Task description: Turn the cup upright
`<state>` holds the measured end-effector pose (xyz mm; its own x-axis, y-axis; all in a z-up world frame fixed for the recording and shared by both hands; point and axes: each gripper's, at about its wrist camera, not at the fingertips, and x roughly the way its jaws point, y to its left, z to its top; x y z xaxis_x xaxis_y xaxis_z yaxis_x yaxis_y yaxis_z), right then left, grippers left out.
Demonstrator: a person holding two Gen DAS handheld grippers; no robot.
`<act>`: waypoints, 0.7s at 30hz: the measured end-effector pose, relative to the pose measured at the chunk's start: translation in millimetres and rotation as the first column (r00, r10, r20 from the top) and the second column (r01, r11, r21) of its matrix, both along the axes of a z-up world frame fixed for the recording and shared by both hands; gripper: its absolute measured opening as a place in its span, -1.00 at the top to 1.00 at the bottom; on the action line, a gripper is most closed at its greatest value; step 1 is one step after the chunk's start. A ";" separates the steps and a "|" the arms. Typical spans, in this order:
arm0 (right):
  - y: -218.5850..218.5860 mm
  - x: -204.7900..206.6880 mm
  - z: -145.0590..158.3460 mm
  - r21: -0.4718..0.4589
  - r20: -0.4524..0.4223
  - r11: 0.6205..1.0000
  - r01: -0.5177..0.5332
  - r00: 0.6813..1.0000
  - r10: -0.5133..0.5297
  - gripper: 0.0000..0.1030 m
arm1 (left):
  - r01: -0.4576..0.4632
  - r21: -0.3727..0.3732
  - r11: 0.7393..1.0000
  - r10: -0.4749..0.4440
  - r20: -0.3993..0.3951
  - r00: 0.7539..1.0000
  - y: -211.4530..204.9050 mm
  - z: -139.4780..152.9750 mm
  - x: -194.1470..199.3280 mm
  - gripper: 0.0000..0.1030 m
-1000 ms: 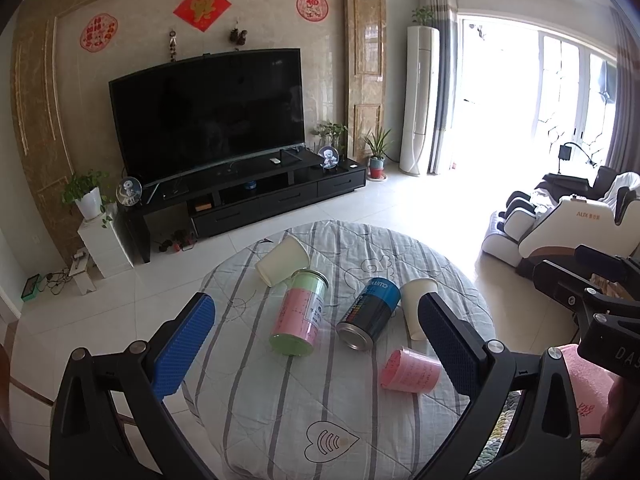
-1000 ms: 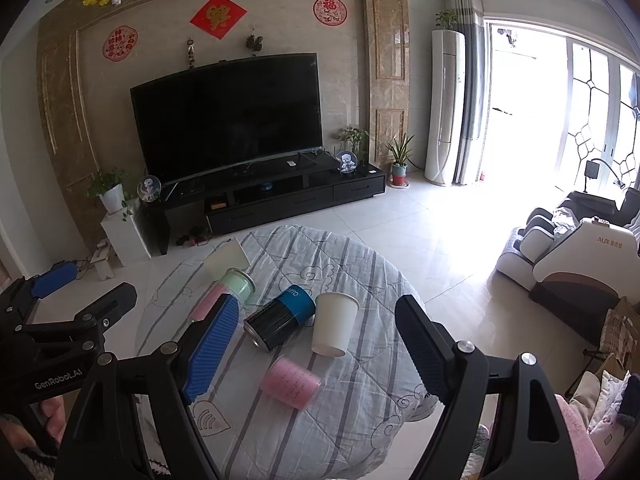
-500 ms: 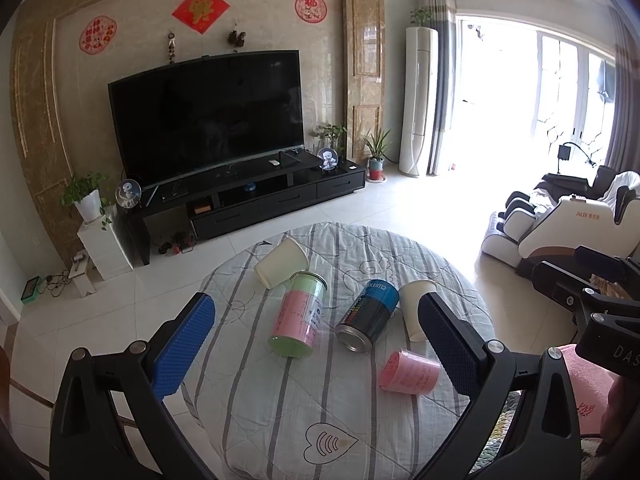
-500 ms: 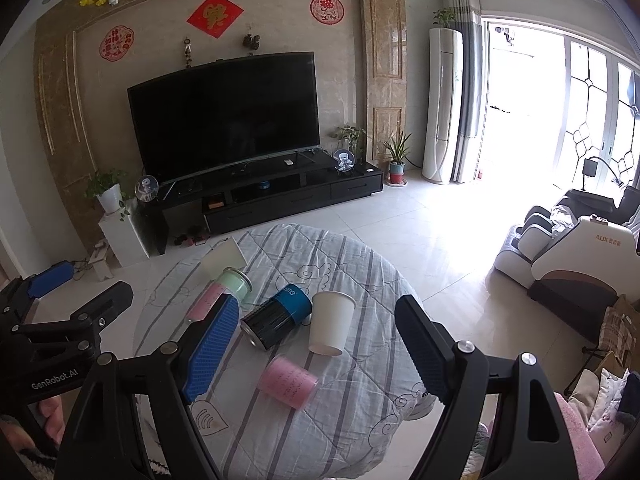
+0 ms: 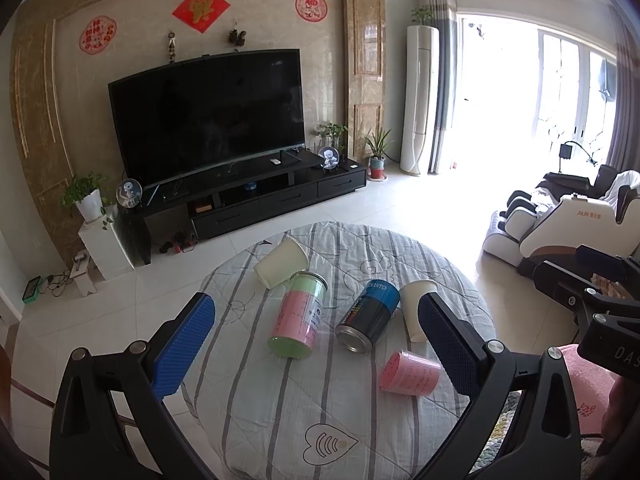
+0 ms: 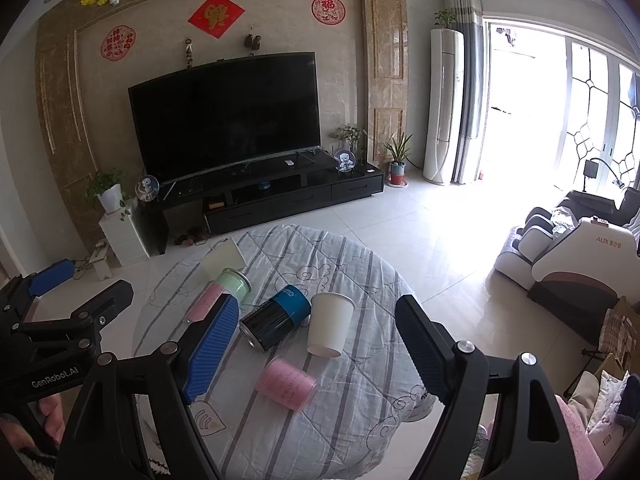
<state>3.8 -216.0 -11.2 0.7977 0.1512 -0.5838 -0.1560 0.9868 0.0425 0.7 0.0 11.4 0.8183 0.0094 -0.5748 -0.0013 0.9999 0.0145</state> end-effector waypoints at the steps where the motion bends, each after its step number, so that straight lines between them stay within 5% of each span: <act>1: -0.1 0.6 -0.3 0.001 -0.002 1.000 0.000 1.000 0.000 -0.59 | 0.000 0.003 1.000 0.000 -0.004 1.000 -1.4 -0.9 0.9 -0.99; 21: -6.0 28.3 -52.7 0.034 -0.258 0.999 -0.018 0.966 0.026 -0.59 | 0.002 0.015 1.000 0.002 -0.243 0.970 -11.3 -52.4 25.3 -0.99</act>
